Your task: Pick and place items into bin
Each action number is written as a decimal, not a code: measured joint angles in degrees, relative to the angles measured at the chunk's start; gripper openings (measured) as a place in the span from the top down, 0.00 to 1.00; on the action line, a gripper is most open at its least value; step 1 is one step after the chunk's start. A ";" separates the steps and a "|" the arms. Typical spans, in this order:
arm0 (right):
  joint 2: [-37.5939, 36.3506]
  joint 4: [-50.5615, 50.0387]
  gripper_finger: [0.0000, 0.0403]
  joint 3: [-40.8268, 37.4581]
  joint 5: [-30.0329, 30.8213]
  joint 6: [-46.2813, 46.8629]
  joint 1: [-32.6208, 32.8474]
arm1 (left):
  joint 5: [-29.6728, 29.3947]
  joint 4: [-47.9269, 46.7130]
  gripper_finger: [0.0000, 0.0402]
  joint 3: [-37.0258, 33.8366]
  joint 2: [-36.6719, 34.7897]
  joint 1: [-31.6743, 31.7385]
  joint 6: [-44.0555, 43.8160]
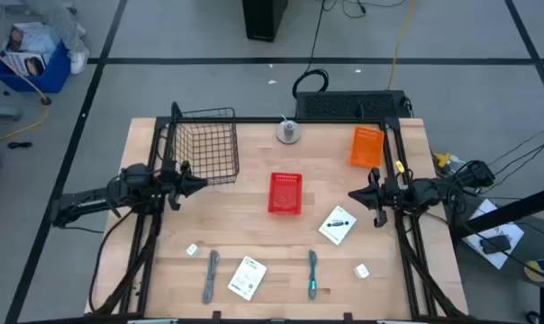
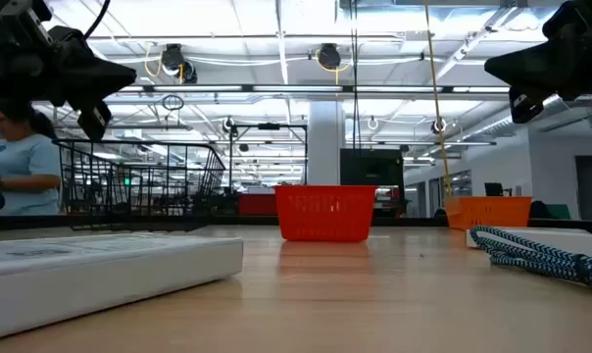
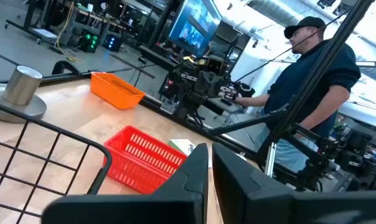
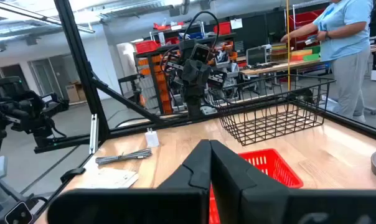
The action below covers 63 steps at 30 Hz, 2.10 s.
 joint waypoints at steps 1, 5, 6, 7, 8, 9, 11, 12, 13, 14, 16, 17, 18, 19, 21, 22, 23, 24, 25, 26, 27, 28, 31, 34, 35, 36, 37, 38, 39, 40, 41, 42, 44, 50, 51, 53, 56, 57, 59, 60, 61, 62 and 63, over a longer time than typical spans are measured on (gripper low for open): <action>-0.01 0.01 1.00 0.00 -0.01 0.00 0.01 | -0.02 0.00 0.94 -0.01 0.00 0.01 0.00; 0.00 0.01 1.00 -0.01 0.01 0.00 0.00 | 0.00 0.01 0.94 -0.01 0.01 -0.01 0.00; -0.01 0.00 1.00 -0.02 0.00 0.00 0.01 | -0.01 0.01 0.94 0.00 0.01 0.00 0.00; 0.00 0.01 1.00 -0.01 0.01 0.00 0.00 | 0.00 0.00 0.94 0.00 0.00 0.01 0.00; -0.01 0.01 1.00 0.00 0.00 0.00 0.00 | -0.02 -0.01 0.94 -0.01 -0.01 0.01 0.00; 0.01 0.00 1.00 -0.01 0.00 0.00 -0.01 | -0.01 0.01 0.94 0.00 0.00 0.00 0.00; 0.01 0.01 1.00 -0.02 0.01 0.00 0.01 | -0.02 0.01 0.94 0.00 0.01 -0.01 0.00; -0.01 0.01 1.00 0.00 -0.01 0.00 0.01 | 0.00 0.01 0.94 0.00 -0.01 0.01 0.00; -0.01 -0.01 1.00 0.00 0.01 0.00 -0.01 | 0.00 -0.01 0.94 0.00 0.00 0.01 0.00; -0.01 0.01 1.00 -0.01 -0.01 0.00 -0.01 | 0.00 0.01 0.94 0.00 -0.01 0.01 0.00; 0.00 -0.01 1.00 0.00 0.01 0.00 -0.01 | -0.02 0.00 0.94 0.00 0.00 0.00 0.00; 0.00 0.01 1.00 -0.01 0.00 0.00 0.00 | -0.02 0.01 0.94 -0.01 -0.01 -0.01 0.00; -0.01 0.01 1.00 0.00 -0.01 0.00 -0.01 | -0.01 0.01 0.94 0.00 0.00 0.01 0.00; -0.01 0.01 1.00 -0.02 0.01 0.00 -0.01 | -0.02 -0.01 0.94 0.00 -0.01 0.01 0.00; 0.00 0.01 1.00 0.00 0.00 0.00 -0.01 | -0.02 -0.01 0.94 -0.02 0.01 -0.01 0.00; -0.01 -0.01 1.00 -0.02 -0.01 0.00 0.01 | 0.00 0.01 0.94 0.00 -0.01 -0.01 0.00; 0.01 0.01 1.00 0.00 0.01 0.00 -0.01 | 0.00 -0.01 0.94 0.00 0.01 -0.01 0.00; -0.01 0.01 1.00 -0.02 0.01 0.00 0.01 | -0.01 0.00 0.94 -0.01 0.01 -0.01 0.00; -0.01 0.00 1.00 -0.01 -0.01 0.00 0.01 | -0.01 0.00 0.94 0.00 0.00 0.00 0.00; 0.01 0.01 1.00 0.00 0.01 0.00 0.01 | -0.01 -0.01 0.94 -0.01 0.00 -0.01 0.00; 0.00 0.00 1.00 -0.01 0.01 0.00 0.00 | -0.02 -0.01 0.94 0.00 0.01 -0.01 0.00; -0.01 0.00 1.00 -0.01 0.01 0.00 0.00 | -0.02 0.01 0.94 -0.02 0.01 0.01 0.00; 0.00 0.00 1.00 -0.01 -0.01 0.00 0.01 | 0.00 -0.01 0.94 -0.02 0.00 0.01 0.00; -0.01 0.01 1.00 -0.02 0.01 0.00 -0.01 | -0.01 -0.01 0.94 0.00 0.00 0.00 0.00; -0.01 -0.01 1.00 -0.01 0.00 0.00 0.01 | -0.01 0.00 0.94 -0.02 0.00 0.00 0.00; -0.01 0.00 1.00 -0.01 -0.01 0.00 -0.01 | -0.02 -0.01 0.94 0.00 0.01 0.01 0.00; 0.00 0.00 1.00 -0.01 0.00 0.00 0.00 | 0.00 -0.01 0.94 0.00 0.01 0.01 0.00; 0.00 -0.01 1.00 -0.02 -0.01 0.00 0.00 | -0.01 -0.01 0.94 0.00 0.00 0.01 0.00; 0.01 0.01 1.00 -0.02 -0.01 0.00 0.00 | -0.02 -0.01 0.94 -0.01 0.00 0.01 0.00; -0.01 0.00 1.00 0.00 0.00 0.00 0.01 | 0.00 -0.01 0.94 0.00 0.01 0.01 0.00; 0.01 0.00 1.00 -0.01 0.01 0.00 -0.01 | 0.00 -0.01 0.94 0.00 0.00 0.00 0.00; 0.00 0.00 1.00 -0.01 0.00 0.00 -0.01 | 0.00 -0.01 0.94 -0.01 -0.01 -0.01 0.00; 0.01 0.01 1.00 -0.02 0.01 0.00 0.01 | -0.01 0.00 0.94 -0.01 0.00 0.01 0.00; -0.01 0.00 1.00 -0.02 0.00 0.00 0.00 | -0.01 -0.01 0.94 -0.02 0.00 -0.01 0.00; -0.01 0.00 1.00 -0.02 0.00 0.00 0.00 | -0.01 -0.01 0.94 0.00 -0.01 0.00 0.00; 0.01 0.01 1.00 -0.02 -0.01 0.00 -0.01 | -0.02 0.01 0.94 -0.01 0.01 0.01 0.00; -0.01 0.01 1.00 0.00 0.00 0.03 0.00 | -0.02 0.01 0.94 0.00 0.01 -0.01 0.00; 0.01 0.01 1.00 -0.02 -0.05 0.84 0.00 | -0.02 -0.01 0.94 0.00 0.01 0.00 0.00; -0.01 0.13 1.00 -0.02 -0.08 5.10 -0.01 | 0.00 -0.01 0.94 -0.02 0.01 -0.01 0.00; -0.01 0.26 1.00 -0.02 -0.08 7.91 -0.01 | -0.01 -0.01 0.94 0.00 0.01 0.01 0.00; 0.01 0.32 1.00 -0.02 -0.08 10.56 -0.01 | -0.01 0.00 0.94 0.00 0.00 -0.01 0.00; 0.01 0.32 1.00 0.00 -0.10 14.00 0.01 | -0.01 0.00 0.94 0.00 0.01 0.00 0.00; 0.01 0.30 1.00 -0.02 -0.19 19.01 0.01 | 0.00 -0.01 0.94 -0.02 0.00 0.00 0.00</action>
